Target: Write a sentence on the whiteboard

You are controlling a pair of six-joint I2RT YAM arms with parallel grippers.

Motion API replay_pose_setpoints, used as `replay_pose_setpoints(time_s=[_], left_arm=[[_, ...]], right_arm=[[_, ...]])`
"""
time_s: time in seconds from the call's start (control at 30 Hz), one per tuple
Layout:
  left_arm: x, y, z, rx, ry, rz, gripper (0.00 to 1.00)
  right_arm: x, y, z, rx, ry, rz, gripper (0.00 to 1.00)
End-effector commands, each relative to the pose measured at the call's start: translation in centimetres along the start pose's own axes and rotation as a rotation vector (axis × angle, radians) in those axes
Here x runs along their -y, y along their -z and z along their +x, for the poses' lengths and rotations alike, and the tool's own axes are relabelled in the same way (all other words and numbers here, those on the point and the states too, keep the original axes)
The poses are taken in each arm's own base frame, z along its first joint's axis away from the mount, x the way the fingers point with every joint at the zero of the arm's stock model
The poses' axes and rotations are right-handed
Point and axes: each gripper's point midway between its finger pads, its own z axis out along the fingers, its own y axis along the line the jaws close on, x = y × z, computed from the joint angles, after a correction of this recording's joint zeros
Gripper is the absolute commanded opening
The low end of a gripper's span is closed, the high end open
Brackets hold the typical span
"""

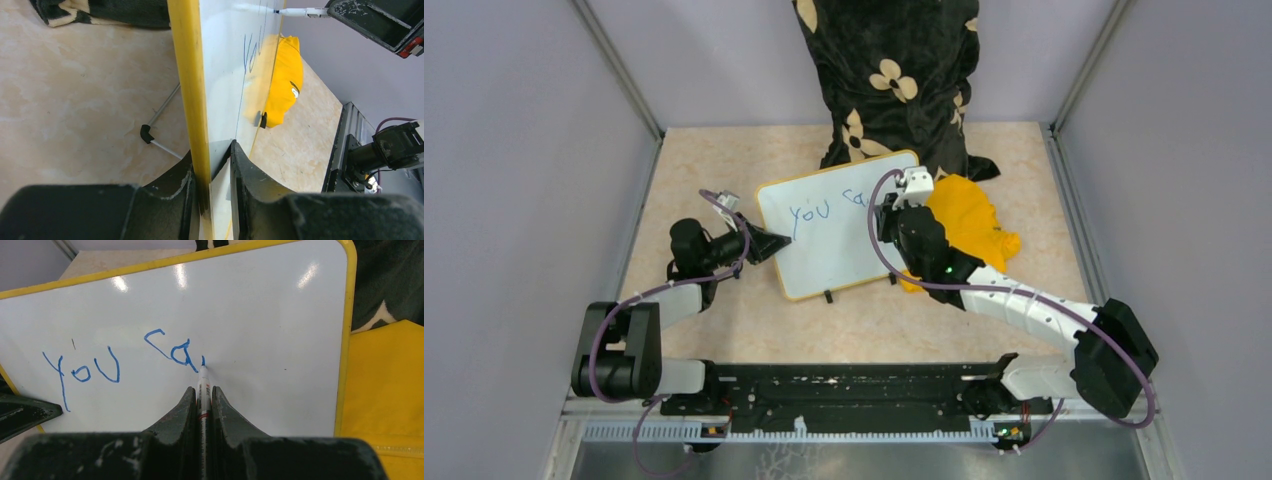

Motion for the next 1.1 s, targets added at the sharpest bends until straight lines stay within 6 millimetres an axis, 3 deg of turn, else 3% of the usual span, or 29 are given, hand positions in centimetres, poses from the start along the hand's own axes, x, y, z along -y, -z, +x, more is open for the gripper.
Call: replay_pose_setpoints(time_s=[0.0,0.4,0.6,1.07], left_arm=[[-1.7,0.0,0.1,0.008,-0.052,-0.068,0.00],[-1.7,-0.1,0.1,0.006,-0.051,-0.067,0.00],[-1.7,-0.1,0.1,0.007,-0.053,-0.068,0.00],[-1.7,-0.1,0.1,0.007,-0.052,-0.069,0.00]], right_arm=[[-0.5,-0.5,-2.9,0.058,-0.009,0.003,0.00],[-0.7,-1.3,-4.8,0.090,-0.013,0.006,0.00],[0.1,-1.5,-5.3,0.101,-0.019,0.025,0.00],[1.3,-1.2,-4.3,0.082,-0.029,0.048,0.00]])
